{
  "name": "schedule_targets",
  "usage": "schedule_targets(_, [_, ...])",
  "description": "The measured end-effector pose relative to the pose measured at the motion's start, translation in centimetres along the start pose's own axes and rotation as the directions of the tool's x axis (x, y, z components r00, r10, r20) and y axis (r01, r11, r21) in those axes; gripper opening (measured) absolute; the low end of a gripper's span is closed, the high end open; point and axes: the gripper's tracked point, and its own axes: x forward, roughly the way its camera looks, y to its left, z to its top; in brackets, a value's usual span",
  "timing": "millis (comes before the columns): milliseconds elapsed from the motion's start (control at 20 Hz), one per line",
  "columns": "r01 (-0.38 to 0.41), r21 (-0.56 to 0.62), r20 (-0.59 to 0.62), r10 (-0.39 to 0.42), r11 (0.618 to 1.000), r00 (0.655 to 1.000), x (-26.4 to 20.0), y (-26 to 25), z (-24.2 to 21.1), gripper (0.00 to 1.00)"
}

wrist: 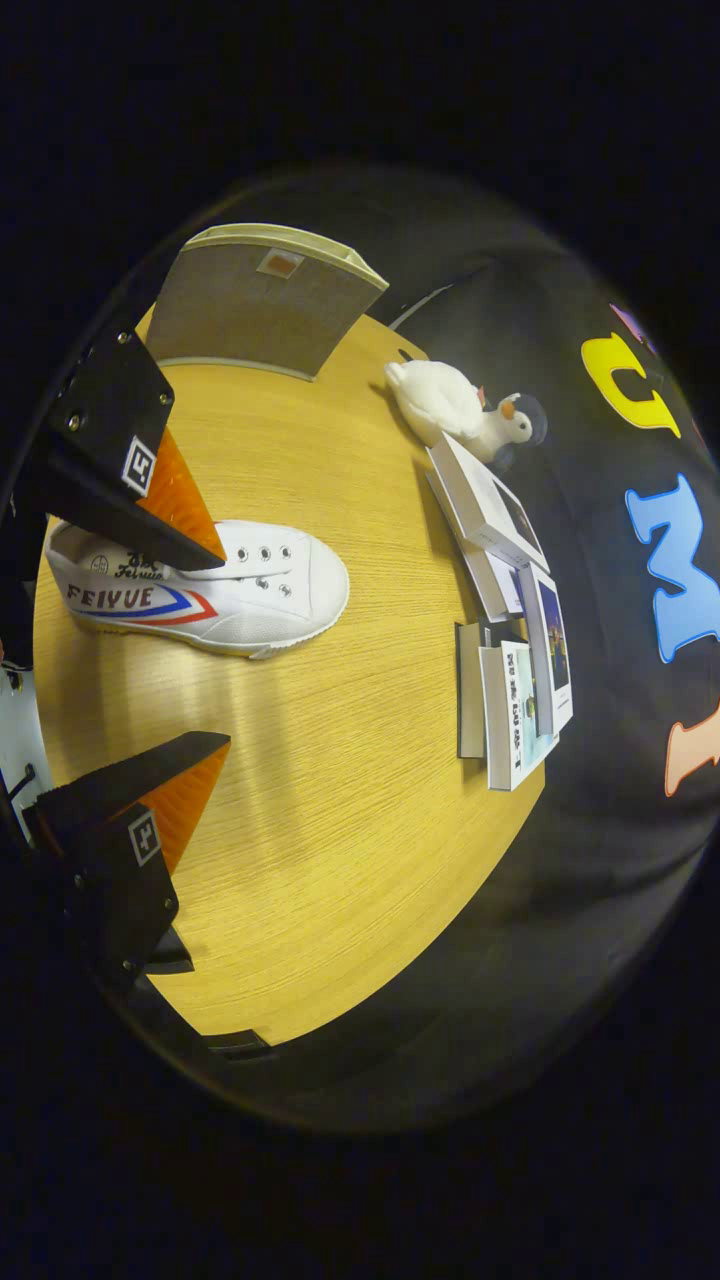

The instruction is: Open the storage box then place both shoes into the box .Put the left shoe in first, then the right shoe, with the right side of both shoes facing outward in a uniform manner.

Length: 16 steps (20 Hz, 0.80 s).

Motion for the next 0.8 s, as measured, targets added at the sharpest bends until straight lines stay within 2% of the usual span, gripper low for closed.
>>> schedule_targets(400, [-0.012, -0.043, -0.068, 0.009, 0.999, 0.998, 2.0, 0.8, -1.7, 0.98])
schedule_targets(550, [-0.032, -0.038, -0.091, 0.028, 0.999, 0.995, 2.9, 1.6, -2.3, 0.95])
schedule_targets(600, [-0.044, -0.026, -0.101, 0.042, 0.999, 0.994, 3.0, 2.1, -2.6, 0.92])
schedule_targets(700, [-0.074, -0.002, -0.104, 0.074, 0.997, 0.992, 3.2, 3.1, -2.6, 0.75])
schedule_targets(750, [-0.070, -0.005, -0.099, 0.069, 0.998, 0.993, 3.2, 3.1, -2.4, 0.55])
schedule_targets(800, [-0.074, -0.007, -0.112, 0.073, 0.997, 0.991, 3.1, 3.0, -2.6, 0.53])
